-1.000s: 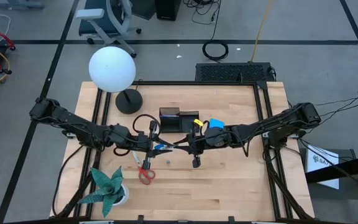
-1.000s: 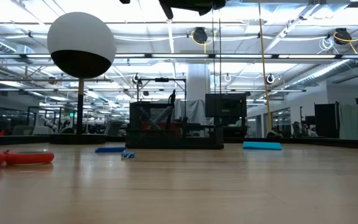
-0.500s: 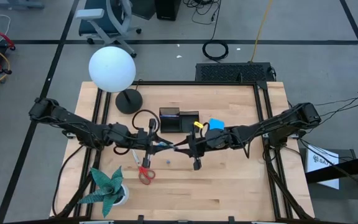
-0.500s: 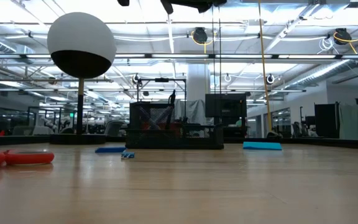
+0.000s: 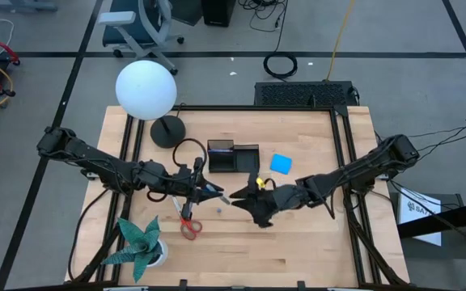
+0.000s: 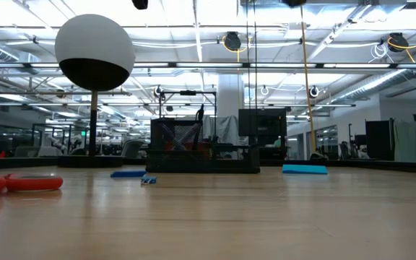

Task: Pick and place office supplies into organizer
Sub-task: Put the gray highlighter into the black desk organizer, then put the blue eraser into the black desk organizer

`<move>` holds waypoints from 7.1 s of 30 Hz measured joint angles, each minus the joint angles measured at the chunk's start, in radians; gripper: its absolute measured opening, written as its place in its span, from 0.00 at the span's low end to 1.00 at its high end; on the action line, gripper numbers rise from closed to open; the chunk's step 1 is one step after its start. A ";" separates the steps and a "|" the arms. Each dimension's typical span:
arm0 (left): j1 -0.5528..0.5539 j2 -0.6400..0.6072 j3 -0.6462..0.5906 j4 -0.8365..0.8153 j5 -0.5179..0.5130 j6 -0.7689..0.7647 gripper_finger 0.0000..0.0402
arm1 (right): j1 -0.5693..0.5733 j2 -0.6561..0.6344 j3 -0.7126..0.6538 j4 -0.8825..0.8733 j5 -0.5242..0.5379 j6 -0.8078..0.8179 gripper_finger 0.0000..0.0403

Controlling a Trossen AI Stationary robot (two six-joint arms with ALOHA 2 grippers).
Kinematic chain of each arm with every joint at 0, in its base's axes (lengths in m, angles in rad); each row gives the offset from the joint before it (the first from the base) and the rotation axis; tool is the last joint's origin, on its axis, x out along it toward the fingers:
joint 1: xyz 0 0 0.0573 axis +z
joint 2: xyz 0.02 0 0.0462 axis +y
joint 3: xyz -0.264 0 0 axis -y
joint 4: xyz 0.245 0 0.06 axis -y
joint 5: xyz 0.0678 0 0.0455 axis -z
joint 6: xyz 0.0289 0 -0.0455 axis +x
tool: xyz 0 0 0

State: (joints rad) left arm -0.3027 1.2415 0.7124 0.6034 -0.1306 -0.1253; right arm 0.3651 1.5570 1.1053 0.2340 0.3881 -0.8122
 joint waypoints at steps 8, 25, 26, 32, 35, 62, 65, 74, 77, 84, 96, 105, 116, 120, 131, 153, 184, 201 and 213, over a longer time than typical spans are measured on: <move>0.000 0.020 -0.001 -0.018 -0.004 -0.143 0.10 | 0.107 0.001 0.000 0.020 0.188 -0.515 0.36; 0.043 0.027 -0.001 0.053 0.063 -0.469 0.10 | 0.119 0.001 0.000 0.096 0.099 -1.267 0.39; 0.044 0.028 -0.001 0.050 0.063 -0.474 0.10 | 0.116 0.001 0.000 0.097 0.081 -1.290 0.39; 0.044 0.028 -0.001 0.052 0.063 -0.483 0.10 | 0.086 0.019 0.000 0.123 0.041 -1.358 0.39; 0.044 0.043 -0.001 0.072 0.063 -0.489 0.10 | 0.071 0.039 0.000 0.140 0.024 -1.373 0.40; 0.058 0.186 0.071 0.121 0.130 -0.458 0.17 | 0.099 0.143 0.002 0.332 0.101 -1.214 0.06; 0.066 0.184 0.071 0.106 0.132 -0.440 0.27 | 0.104 0.142 0.000 0.338 0.128 -1.157 0.06; 0.107 0.145 0.072 0.042 0.125 -0.380 0.43 | 0.116 0.142 0.000 0.334 0.221 -1.022 0.06; 0.117 0.091 0.072 -0.069 0.101 -0.336 0.44 | 0.124 0.140 -0.001 0.334 0.280 -0.948 0.06; 0.079 -0.074 0.068 -0.300 -0.157 -0.149 0.39 | 0.100 0.115 -0.002 0.269 0.374 -0.576 0.06; 0.025 -0.246 -0.057 -0.228 -0.282 0.183 0.28 | -0.159 0.016 -0.001 0.040 0.085 0.236 0.06; 0.035 -0.365 -0.160 -0.232 -0.324 0.150 0.27 | -0.404 0.017 -0.087 0.247 -0.329 0.524 0.06; 0.088 -0.372 -0.167 -0.182 -0.365 0.197 0.27 | -0.642 0.017 -0.219 0.543 -0.575 0.637 0.06; 0.152 -0.372 -0.167 -0.184 -0.335 0.173 0.27 | -0.671 0.019 -0.219 0.477 -0.648 0.632 0.06; 0.329 -0.374 -0.167 -0.184 -0.126 0.151 0.27 | -0.747 0.048 -0.173 0.540 -0.706 0.652 0.06; 0.433 -0.374 -0.167 -0.183 0.001 0.094 0.27 | -0.757 0.209 -0.048 0.407 -0.760 0.695 0.06; 0.459 -0.374 -0.166 -0.108 0.002 0.118 0.27 | -0.752 0.357 -0.049 0.492 -0.754 0.721 0.31; 0.460 -0.374 -0.154 -0.167 0.132 0.101 0.27 | -0.724 0.068 -0.049 0.138 -0.755 0.608 0.35; 0.459 -0.374 -0.039 -0.505 0.126 0.128 0.27 | -0.697 -0.112 -0.049 -0.237 -0.668 0.490 0.35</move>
State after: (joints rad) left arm 0.1558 0.8677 0.6731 0.0988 -0.0042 0.0024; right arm -0.3315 1.4445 1.0565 -0.0028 -0.2798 -0.3224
